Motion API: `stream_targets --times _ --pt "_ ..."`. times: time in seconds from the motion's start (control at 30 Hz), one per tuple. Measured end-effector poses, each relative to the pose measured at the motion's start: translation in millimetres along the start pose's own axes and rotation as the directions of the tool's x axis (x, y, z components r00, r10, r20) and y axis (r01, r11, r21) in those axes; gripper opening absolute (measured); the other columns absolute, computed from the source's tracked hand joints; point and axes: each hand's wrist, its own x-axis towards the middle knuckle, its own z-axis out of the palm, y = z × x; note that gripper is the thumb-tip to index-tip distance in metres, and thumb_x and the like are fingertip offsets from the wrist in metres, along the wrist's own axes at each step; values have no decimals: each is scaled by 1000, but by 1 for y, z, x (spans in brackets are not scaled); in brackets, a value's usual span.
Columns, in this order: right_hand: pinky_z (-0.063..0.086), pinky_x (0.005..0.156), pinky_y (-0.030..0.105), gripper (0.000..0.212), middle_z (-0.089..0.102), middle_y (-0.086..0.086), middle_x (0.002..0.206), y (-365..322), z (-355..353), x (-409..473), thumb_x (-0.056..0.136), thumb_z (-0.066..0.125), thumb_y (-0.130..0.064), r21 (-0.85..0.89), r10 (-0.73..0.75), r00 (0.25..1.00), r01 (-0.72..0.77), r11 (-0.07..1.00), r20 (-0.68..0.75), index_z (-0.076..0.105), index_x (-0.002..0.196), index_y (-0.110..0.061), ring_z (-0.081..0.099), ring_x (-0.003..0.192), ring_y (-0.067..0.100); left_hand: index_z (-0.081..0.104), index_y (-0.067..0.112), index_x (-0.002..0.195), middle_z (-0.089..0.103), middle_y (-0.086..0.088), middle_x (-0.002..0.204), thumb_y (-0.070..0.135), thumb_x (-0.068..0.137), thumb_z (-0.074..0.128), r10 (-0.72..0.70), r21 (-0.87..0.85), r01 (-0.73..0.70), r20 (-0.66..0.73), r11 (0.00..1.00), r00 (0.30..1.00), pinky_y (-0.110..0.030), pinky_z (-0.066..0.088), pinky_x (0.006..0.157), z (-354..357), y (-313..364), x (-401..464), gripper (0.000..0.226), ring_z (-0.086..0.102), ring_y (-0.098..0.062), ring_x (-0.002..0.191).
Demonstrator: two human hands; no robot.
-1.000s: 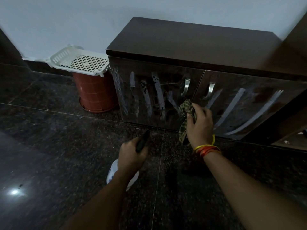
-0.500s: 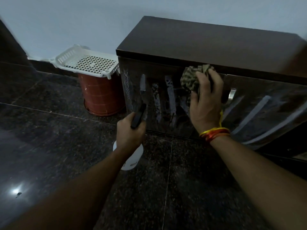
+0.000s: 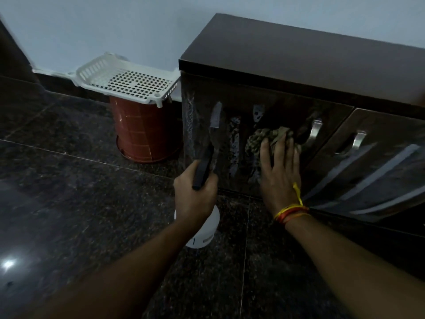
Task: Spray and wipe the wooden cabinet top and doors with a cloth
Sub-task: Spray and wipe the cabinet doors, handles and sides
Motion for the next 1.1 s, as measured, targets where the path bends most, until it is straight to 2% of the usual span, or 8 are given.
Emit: stream_targets --times 0.1,0.27,0.4,0.53,0.7,0.83,0.97,1.1 --pt "13 115 55 65 19 31 149 5 -10 16 87 44 1 -24 -35 999 35 999 -17 21 147 -5 18 138 50 43 22 61 39 -5 54 2 86 56 27 -11 -27 -3 1000 1000 -23 24 45 0 -3 0 34 32 -21 50" --pt "10 115 53 60 22 32 149 9 -28 58 90 35 4 -13 38 978 -42 999 -206 18 148 -5 18 138 51 48 3 70 43 -22 59 2 87 56 40 -35 -40 10 999 999 -31 27 47 5 -6 4 19 35 -33 51" --pt "15 115 54 57 16 32 148 4 0 27 92 43 2 -15 -4 987 2 1000 -161 22 145 -3 20 135 52 49 15 67 42 -12 55 16 85 54 56 -60 -56 -5 997 998 -40 30 47 7 -8 7 18 37 -43 54" --pt "11 114 54 58 16 33 147 -5 2 22 91 43 1 30 19 994 -16 999 -109 23 145 -1 17 135 53 50 5 70 45 -20 58 17 83 54 56 -58 -57 -11 997 998 -48 34 45 6 -11 8 18 40 -44 51" --pt "12 114 53 54 23 34 148 -2 -25 62 94 33 -1 44 104 967 -97 994 -232 21 147 -3 20 136 52 50 6 69 46 -21 58 18 82 53 60 -24 -61 -11 998 998 -50 34 47 7 -12 9 17 41 -45 52" --pt "16 114 54 58 22 32 147 11 -24 55 91 40 0 18 44 973 -41 999 -229 23 146 -3 20 135 50 49 9 68 45 -21 59 19 83 53 59 -28 -59 -6 998 998 -54 36 48 6 -6 9 18 42 -45 52" --pt "16 113 55 56 24 36 146 -2 -29 57 91 39 1 76 147 960 -133 988 -239 24 145 0 22 134 54 47 20 64 44 -18 57 17 83 54 89 -30 -89 -8 996 996 -50 34 47 3 -2 10 21 40 -45 52" --pt "13 113 54 53 16 28 149 -31 -26 81 93 26 -1 53 -26 964 42 998 -265 22 146 -5 17 136 51 50 11 67 47 -23 58 14 83 55 84 -22 -84 -16 996 996 -51 37 47 1 -8 11 18 44 -45 52"
